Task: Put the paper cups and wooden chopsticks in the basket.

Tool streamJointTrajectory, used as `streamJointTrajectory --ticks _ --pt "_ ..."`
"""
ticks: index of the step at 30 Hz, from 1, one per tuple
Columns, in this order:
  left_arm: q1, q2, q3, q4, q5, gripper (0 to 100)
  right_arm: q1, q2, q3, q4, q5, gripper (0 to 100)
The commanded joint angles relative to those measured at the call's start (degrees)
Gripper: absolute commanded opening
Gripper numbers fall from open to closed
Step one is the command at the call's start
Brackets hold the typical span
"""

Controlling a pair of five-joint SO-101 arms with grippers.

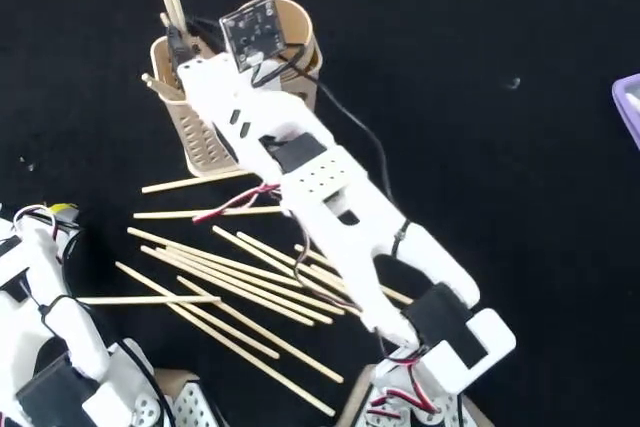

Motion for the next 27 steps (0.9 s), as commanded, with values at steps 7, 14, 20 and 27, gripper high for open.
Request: streamJointTrajectory --ticks 7,14,20,27 --pt "0.13 -1.93 -0.48 -0.7 -0.44 32 1.58 -13.32 0.48 12.4 -0.26 20.8" --pt "0.13 -1.93 -0.48 -0.7 -0.44 32 1.58 -35.47 9.36 29.8 -0.18 20.8" --pt "0.22 -1.93 -0.48 -0.7 -0.44 32 -0.97 -53.93 26.95 47.47 0.0 20.8" --pt "0.22 -1.93 -0.48 -0.7 -0.44 32 -8.09 -52.18 48.57 50.9 12.75 20.8"
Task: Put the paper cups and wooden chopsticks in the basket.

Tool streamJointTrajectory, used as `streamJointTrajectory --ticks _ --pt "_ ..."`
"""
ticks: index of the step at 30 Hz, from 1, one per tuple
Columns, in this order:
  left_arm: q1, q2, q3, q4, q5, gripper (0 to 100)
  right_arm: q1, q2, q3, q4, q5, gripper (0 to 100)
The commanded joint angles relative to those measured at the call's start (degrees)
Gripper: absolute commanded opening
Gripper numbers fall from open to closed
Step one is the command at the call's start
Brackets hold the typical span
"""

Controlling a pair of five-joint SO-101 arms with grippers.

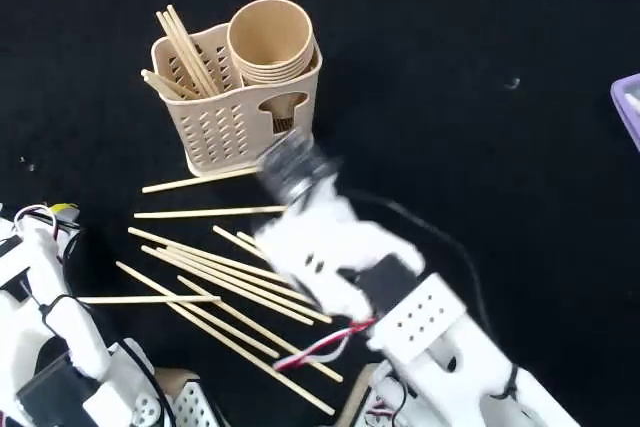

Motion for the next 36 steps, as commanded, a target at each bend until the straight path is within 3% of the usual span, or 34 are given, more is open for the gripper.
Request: streamJointTrajectory --ticks 1,10,21,24,27,36 --pt "0.22 -1.93 -0.48 -0.7 -0.44 32 -2.46 3.38 5.58 0.0 6.24 20.9" --pt "0.13 -1.93 -0.31 -0.7 -0.44 32 -2.73 25.01 -0.22 -4.31 9.85 20.8" --pt "0.13 -1.93 -0.4 -0.7 -0.44 32 -2.37 46.64 -12.97 -1.67 9.93 20.8" --pt "0.13 -1.93 -0.4 -0.7 -0.44 32 -2.37 48.48 -16.04 1.23 13.1 15.8" --pt "0.13 -1.93 -0.48 -0.7 -0.44 32 -2.37 47.87 -17.54 2.37 18.46 0.7" --pt "0.13 -1.93 -0.57 -0.7 -0.44 32 -2.37 34.86 -17.27 10.9 19.6 1.0"
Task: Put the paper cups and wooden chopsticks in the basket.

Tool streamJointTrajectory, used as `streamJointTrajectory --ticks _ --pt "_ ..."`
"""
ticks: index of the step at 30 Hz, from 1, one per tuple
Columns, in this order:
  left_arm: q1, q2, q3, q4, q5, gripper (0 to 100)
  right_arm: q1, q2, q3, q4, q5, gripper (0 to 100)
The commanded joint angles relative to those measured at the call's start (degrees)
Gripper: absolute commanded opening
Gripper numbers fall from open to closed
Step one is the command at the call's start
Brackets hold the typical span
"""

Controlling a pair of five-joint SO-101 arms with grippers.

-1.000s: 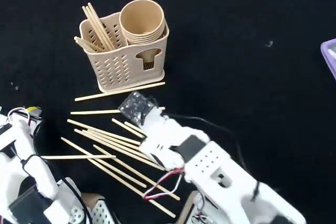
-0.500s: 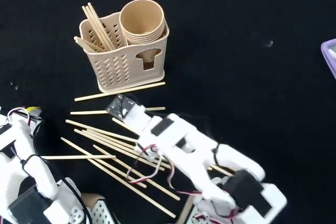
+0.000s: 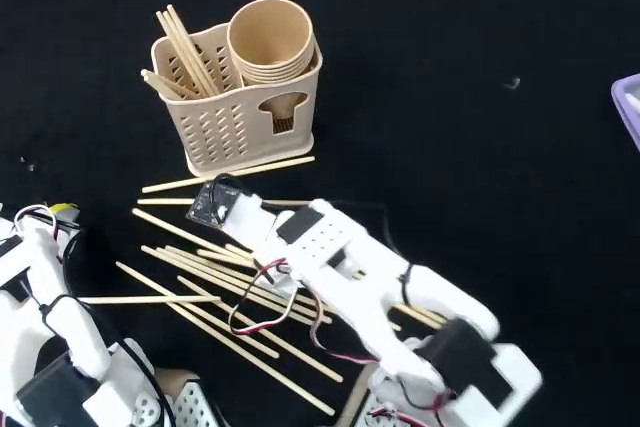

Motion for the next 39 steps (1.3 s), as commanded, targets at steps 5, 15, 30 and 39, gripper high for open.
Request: streamJointTrajectory --ticks 5,15,30,39 --pt "0.13 -1.93 -0.57 -0.7 -0.44 32 -0.53 -16.57 -1.8 7.12 0.53 1.0" --pt "0.13 -1.93 -0.57 -0.7 -0.44 32 -0.53 -36.62 -1.8 4.66 0.53 1.0" --pt "0.13 -1.93 -0.48 -0.7 -0.44 32 -0.53 -38.11 -2.15 -35.52 -16.53 1.0" --pt "0.22 -1.93 -0.48 -0.7 -0.44 32 3.43 -27.82 -4.26 -69.8 -17.05 1.1"
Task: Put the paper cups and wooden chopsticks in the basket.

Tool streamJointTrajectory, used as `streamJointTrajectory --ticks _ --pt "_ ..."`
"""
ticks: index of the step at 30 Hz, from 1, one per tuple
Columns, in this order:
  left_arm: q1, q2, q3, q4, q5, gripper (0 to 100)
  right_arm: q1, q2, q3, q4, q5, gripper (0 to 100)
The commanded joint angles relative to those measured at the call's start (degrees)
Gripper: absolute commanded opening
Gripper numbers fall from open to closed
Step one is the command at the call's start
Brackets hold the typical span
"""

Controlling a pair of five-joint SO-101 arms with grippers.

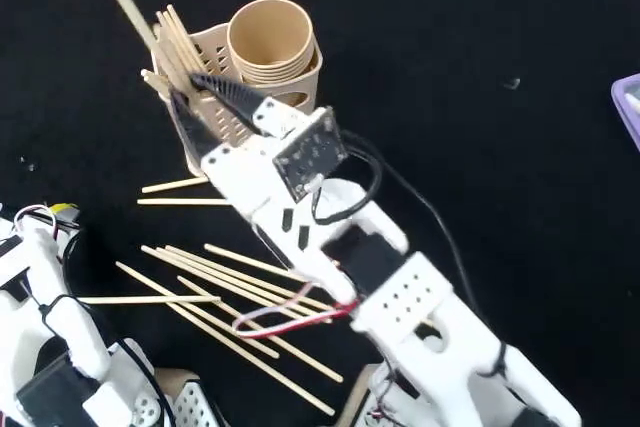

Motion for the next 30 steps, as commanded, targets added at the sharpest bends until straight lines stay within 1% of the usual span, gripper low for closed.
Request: streamJointTrajectory --ticks 1,7,13,18,23,25,28,30 --pt "0.31 -1.93 -0.57 -0.7 -0.44 32 3.16 4.79 -5.67 -10.64 -1.32 1.1" --pt "0.4 -1.93 -0.57 -0.7 -0.44 32 4.57 15.69 -16.84 -11.16 -5.19 1.1" --pt "0.4 -1.93 -0.57 -0.79 -0.44 32 4.57 24.13 -24.22 -11.16 -5.01 1.1" --pt "0.4 -1.93 -0.57 -0.79 -0.44 32 5.54 30.73 -23.96 -11.16 -5.01 1.1" --pt "0.4 -1.93 -0.57 -0.79 -0.44 32 5.36 33.27 -18.77 -11.16 -5.01 1.4" --pt "0.4 -1.93 -0.66 -0.79 -0.44 32 5.19 33.19 -16.57 -11.16 -5.27 4.1" --pt "0.4 -1.93 -0.66 -0.79 -0.44 32 5.19 32.75 -14.55 -11.16 -5.19 14.6" --pt "0.4 -1.93 -0.66 -0.79 -0.44 32 5.36 31.43 -13.58 -11.16 -5.1 18.5"
